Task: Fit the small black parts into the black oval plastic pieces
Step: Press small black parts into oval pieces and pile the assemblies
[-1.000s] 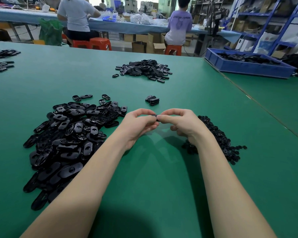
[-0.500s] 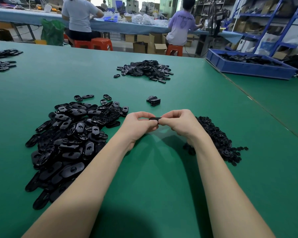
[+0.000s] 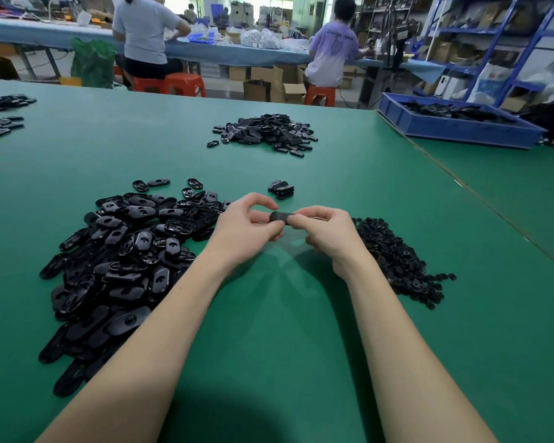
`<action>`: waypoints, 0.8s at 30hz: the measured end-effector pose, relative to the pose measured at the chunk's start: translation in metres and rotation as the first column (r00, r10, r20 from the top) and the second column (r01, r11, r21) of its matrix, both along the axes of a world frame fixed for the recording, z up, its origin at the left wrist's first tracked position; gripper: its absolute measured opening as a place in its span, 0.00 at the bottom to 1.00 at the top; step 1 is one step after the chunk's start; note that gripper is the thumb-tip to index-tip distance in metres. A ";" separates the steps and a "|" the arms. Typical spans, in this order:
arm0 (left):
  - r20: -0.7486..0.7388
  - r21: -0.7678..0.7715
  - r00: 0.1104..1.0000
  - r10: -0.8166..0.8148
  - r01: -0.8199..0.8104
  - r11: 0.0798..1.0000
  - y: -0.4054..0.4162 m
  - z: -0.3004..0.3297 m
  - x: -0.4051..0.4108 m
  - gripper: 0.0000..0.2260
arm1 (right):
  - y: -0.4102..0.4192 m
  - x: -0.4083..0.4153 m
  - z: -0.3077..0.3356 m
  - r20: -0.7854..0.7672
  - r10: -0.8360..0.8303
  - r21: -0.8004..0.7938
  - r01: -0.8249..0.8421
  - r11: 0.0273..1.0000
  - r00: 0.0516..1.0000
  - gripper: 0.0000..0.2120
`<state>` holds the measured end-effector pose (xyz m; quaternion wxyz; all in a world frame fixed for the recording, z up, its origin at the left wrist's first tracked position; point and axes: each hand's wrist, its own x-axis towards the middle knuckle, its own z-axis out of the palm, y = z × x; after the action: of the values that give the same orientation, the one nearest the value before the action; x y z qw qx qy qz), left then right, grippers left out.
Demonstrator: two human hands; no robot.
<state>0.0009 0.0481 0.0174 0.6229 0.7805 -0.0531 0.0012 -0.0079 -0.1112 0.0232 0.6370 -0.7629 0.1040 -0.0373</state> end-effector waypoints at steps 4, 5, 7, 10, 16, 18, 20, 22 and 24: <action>0.142 0.194 0.989 0.038 -0.066 0.979 0.005 -0.001 0.004 0.08 | 0.002 0.001 -0.002 -0.040 -0.034 0.051 0.036 0.998 0.999 0.06; 0.178 0.234 0.983 0.047 -0.089 0.968 0.006 -0.002 0.005 0.07 | 0.004 0.002 -0.004 -0.042 -0.046 0.067 0.049 0.997 0.998 0.06; 0.240 0.277 0.968 0.070 -0.137 0.951 0.007 -0.001 0.010 0.05 | 0.008 0.004 -0.007 -0.037 -0.096 0.088 0.099 0.991 0.995 0.08; 0.262 0.263 0.958 0.120 -0.190 0.946 0.003 0.002 0.027 0.05 | 0.016 0.009 -0.016 0.011 -0.177 0.003 0.177 0.984 0.984 0.11; 0.192 0.311 0.962 0.194 -0.247 0.918 -0.020 0.004 0.087 0.07 | 0.021 0.013 -0.026 0.071 -0.203 -0.089 0.209 0.974 0.977 0.15; 0.143 0.321 0.960 0.242 -0.276 0.906 -0.026 0.004 0.106 0.06 | 0.020 0.015 -0.028 0.068 -0.200 -0.100 0.206 0.974 0.977 0.15; 0.098 0.367 0.959 0.268 -0.285 0.886 -0.030 0.002 0.119 0.06 | 0.020 0.017 -0.029 0.056 -0.199 -0.110 0.204 0.973 0.978 0.16; 0.076 0.410 0.958 0.276 -0.282 0.867 -0.032 -0.001 0.127 0.07 | 0.020 0.018 -0.029 0.044 -0.202 -0.131 0.206 0.970 0.978 0.16; 0.076 0.417 0.956 0.283 -0.288 0.862 -0.033 -0.003 0.130 0.08 | 0.020 0.018 -0.030 0.042 -0.200 -0.145 0.204 0.968 0.979 0.17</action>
<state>0.1311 0.0152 0.0143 0.4309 0.8962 0.0604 0.0865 0.0100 -0.0910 -0.0065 0.5726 -0.7931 0.1696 -0.1201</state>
